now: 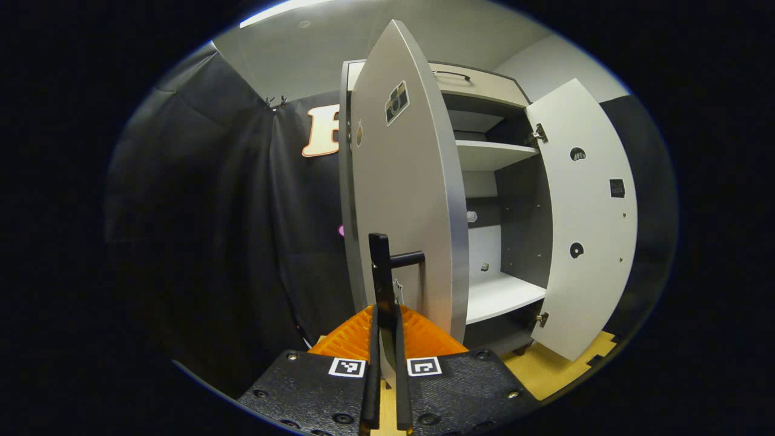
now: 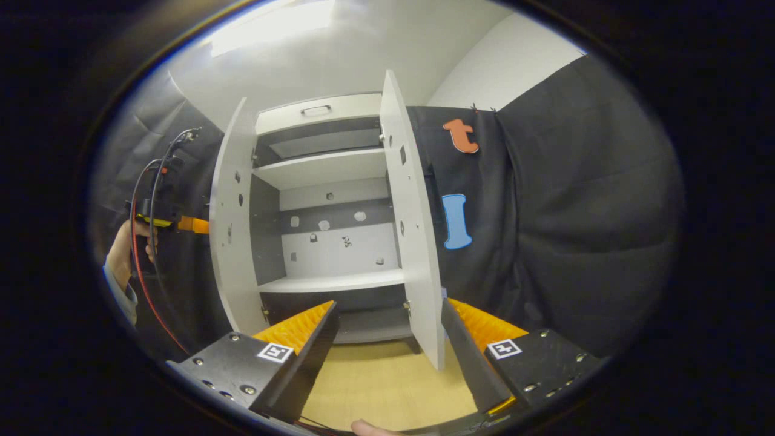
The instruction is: Open the right door of the double-door shoe cabinet with the right hand, and open the left door with the left hand.
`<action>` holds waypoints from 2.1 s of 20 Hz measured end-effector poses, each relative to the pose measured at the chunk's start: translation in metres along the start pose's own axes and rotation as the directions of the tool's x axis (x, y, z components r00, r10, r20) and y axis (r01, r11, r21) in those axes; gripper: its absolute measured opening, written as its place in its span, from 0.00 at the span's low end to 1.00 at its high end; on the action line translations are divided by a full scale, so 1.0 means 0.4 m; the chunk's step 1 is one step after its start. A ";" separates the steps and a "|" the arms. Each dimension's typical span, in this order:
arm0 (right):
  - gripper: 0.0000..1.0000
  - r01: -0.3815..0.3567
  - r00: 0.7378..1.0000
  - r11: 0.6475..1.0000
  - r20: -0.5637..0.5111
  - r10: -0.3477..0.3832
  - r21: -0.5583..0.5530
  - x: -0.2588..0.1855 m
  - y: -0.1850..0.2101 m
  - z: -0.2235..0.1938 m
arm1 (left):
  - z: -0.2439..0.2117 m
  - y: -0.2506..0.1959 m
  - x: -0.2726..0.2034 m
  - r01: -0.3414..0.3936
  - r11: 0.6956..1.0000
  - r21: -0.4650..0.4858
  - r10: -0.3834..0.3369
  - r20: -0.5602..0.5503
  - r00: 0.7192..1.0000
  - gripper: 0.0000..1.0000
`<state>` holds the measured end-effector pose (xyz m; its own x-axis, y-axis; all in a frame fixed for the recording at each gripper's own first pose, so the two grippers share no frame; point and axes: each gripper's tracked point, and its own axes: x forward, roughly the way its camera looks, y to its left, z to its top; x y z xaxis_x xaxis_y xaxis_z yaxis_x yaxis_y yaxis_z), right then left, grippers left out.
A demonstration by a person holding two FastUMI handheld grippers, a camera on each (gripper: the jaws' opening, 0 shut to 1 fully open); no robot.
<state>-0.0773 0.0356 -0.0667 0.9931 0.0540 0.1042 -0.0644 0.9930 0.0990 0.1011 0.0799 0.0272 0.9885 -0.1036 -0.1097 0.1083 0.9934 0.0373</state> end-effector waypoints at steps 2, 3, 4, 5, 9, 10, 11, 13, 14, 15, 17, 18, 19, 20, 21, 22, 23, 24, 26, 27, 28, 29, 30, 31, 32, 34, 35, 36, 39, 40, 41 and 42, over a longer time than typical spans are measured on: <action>1.00 -0.008 1.000 1.000 -0.003 0.008 -0.005 0.000 0.012 -0.005 | -0.002 0.023 -0.004 -0.012 1.000 -0.006 0.012 -0.005 1.000 0.10; 1.00 -0.012 1.000 1.000 -0.005 0.012 -0.008 0.002 0.022 -0.008 | -0.005 0.036 -0.009 -0.021 1.000 -0.015 0.021 -0.012 1.000 0.09; 1.00 -0.017 1.000 1.000 -0.009 0.017 -0.011 0.003 0.028 -0.011 | -0.009 0.044 -0.015 -0.027 0.999 -0.020 0.027 -0.017 0.999 0.08; 1.00 -0.023 1.000 1.000 -0.012 0.023 -0.016 0.007 0.032 -0.015 | -0.013 0.053 -0.024 -0.034 0.999 -0.018 0.033 -0.019 0.999 0.07; 1.00 -0.022 0.999 1.000 -0.024 0.022 -0.019 0.024 0.038 -0.029 | -0.012 0.105 -0.019 -0.075 0.997 -0.004 0.075 -0.015 0.997 0.02; 1.00 -0.023 0.999 1.000 -0.025 0.022 -0.019 0.024 0.039 -0.028 | -0.018 0.122 -0.021 -0.090 0.996 -0.008 0.089 -0.017 0.996 0.01; 1.00 -0.025 0.999 0.999 -0.024 0.024 -0.021 0.024 0.042 -0.030 | -0.017 0.138 -0.018 -0.098 0.995 -0.013 0.097 -0.019 0.995 0.01; 1.00 -0.030 0.999 0.999 -0.022 0.029 -0.024 0.023 0.047 -0.030 | -0.019 0.159 -0.018 -0.089 0.996 -0.033 0.088 -0.018 0.996 0.01; 1.00 -0.030 0.999 0.999 -0.022 0.029 -0.025 0.024 0.047 -0.030 | -0.020 0.153 -0.023 -0.070 0.997 -0.043 0.069 -0.017 0.997 0.01; 1.00 -0.030 0.999 0.999 -0.023 0.030 -0.027 0.026 0.048 -0.031 | -0.020 0.150 -0.024 -0.058 0.997 -0.049 0.057 -0.014 0.998 0.01; 1.00 -0.030 0.999 0.999 -0.026 0.030 -0.030 0.029 0.053 -0.035 | -0.024 0.155 -0.019 -0.054 0.998 -0.038 0.054 -0.014 0.998 0.01; 1.00 -0.032 0.999 0.999 -0.028 0.031 -0.032 0.027 0.053 -0.035 | -0.023 0.156 -0.020 -0.059 0.998 -0.035 0.058 -0.016 0.998 0.01; 1.00 -0.031 0.999 0.999 -0.029 0.031 -0.033 0.027 0.052 -0.036 | -0.022 0.157 -0.020 -0.060 0.998 -0.036 0.059 -0.017 0.998 0.01; 1.00 -0.030 0.999 0.999 -0.029 0.029 -0.032 0.027 0.050 -0.036 | -0.020 0.154 -0.021 -0.058 0.997 -0.042 0.058 -0.015 0.998 0.01; 1.00 -0.030 0.999 0.999 -0.028 0.029 -0.031 0.029 0.049 -0.036 | -0.019 0.152 -0.021 -0.057 0.997 -0.043 0.057 -0.013 0.998 0.01; 1.00 -0.029 0.999 0.999 -0.027 0.029 -0.030 0.028 0.048 -0.035 | -0.022 0.156 -0.022 -0.058 0.997 -0.045 0.057 -0.010 0.998 0.01; 1.00 -0.028 0.999 0.999 -0.027 0.027 -0.029 0.028 0.046 -0.036 | -0.018 0.157 -0.021 -0.058 0.997 -0.049 0.058 -0.005 0.998 0.01; 1.00 -0.027 0.999 0.999 -0.027 0.026 -0.029 0.025 0.044 -0.035 | -0.020 0.155 -0.021 -0.058 0.997 -0.051 0.058 -0.001 0.998 0.01; 1.00 -0.027 0.999 0.999 -0.032 0.026 -0.029 0.025 0.044 -0.038 | -0.021 0.155 -0.024 -0.050 0.998 -0.048 0.050 0.003 0.999 0.02; 1.00 -0.026 0.999 0.999 -0.032 0.025 -0.028 0.027 0.043 -0.039 | -0.021 0.156 -0.028 -0.052 0.998 -0.046 0.052 0.001 0.999 0.02; 1.00 -0.026 0.999 0.999 -0.033 0.025 -0.028 0.026 0.042 -0.038 | -0.022 0.161 -0.032 -0.061 0.997 -0.047 0.061 -0.001 0.998 0.02; 1.00 -0.027 0.999 0.999 -0.033 0.026 -0.026 0.027 0.042 -0.039 | -0.019 0.160 -0.035 -0.060 0.997 -0.054 0.061 0.005 0.998 0.06; 1.00 -0.027 0.999 0.999 -0.033 0.027 -0.025 0.028 0.042 -0.040 | -0.013 0.156 -0.045 -0.065 0.996 -0.064 0.065 0.008 0.998 0.07; 1.00 -0.029 0.999 0.999 -0.034 0.028 -0.026 0.029 0.045 -0.040 | -0.014 0.153 -0.055 -0.067 0.996 -0.063 0.068 0.009 0.998 0.14; 1.00 -0.028 0.999 0.999 -0.035 0.027 -0.026 0.027 0.045 -0.039 | -0.018 0.153 -0.073 -0.068 0.996 -0.057 0.069 0.008 0.998 0.19; 1.00 -0.031 0.999 0.999 -0.037 0.030 -0.029 0.023 0.047 -0.040 | -0.014 0.145 -0.097 -0.065 0.996 -0.056 0.066 0.017 0.998 0.31; 1.00 -0.031 0.999 0.999 -0.037 0.030 -0.027 0.025 0.048 -0.041 | -0.014 0.143 -0.111 -0.065 0.996 -0.063 0.066 0.021 0.998 0.37; 1.00 -0.033 0.999 0.999 -0.037 0.032 -0.022 0.026 0.049 -0.040 | -0.013 0.143 -0.130 -0.068 0.996 -0.064 0.070 0.024 0.997 0.44; 1.00 -0.027 0.999 0.999 -0.037 0.026 -0.023 0.027 0.044 -0.038 | -0.027 0.138 -0.160 -0.081 0.994 -0.073 0.083 0.022 0.996 0.67; 1.00 -0.026 0.999 0.999 -0.038 0.025 -0.025 0.024 0.044 -0.037 | -0.036 0.131 -0.171 -0.075 0.995 -0.073 0.076 0.016 0.997 0.75; 1.00 -0.026 0.999 0.999 -0.039 0.025 -0.026 0.026 0.046 -0.039 | -0.039 0.120 -0.184 -0.067 0.995 -0.070 0.069 0.017 0.997 0.79; 1.00 -0.028 0.999 0.999 -0.038 0.027 -0.028 0.025 0.048 -0.038 | -0.035 0.112 -0.195 -0.062 0.996 -0.069 0.065 0.034 0.997 0.82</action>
<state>-0.0673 0.0570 -0.0786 0.9940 0.0845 0.0689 -0.0892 0.9937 0.0684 0.0274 0.1330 0.0235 0.9965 -0.0407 -0.0727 0.0390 0.9989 -0.0245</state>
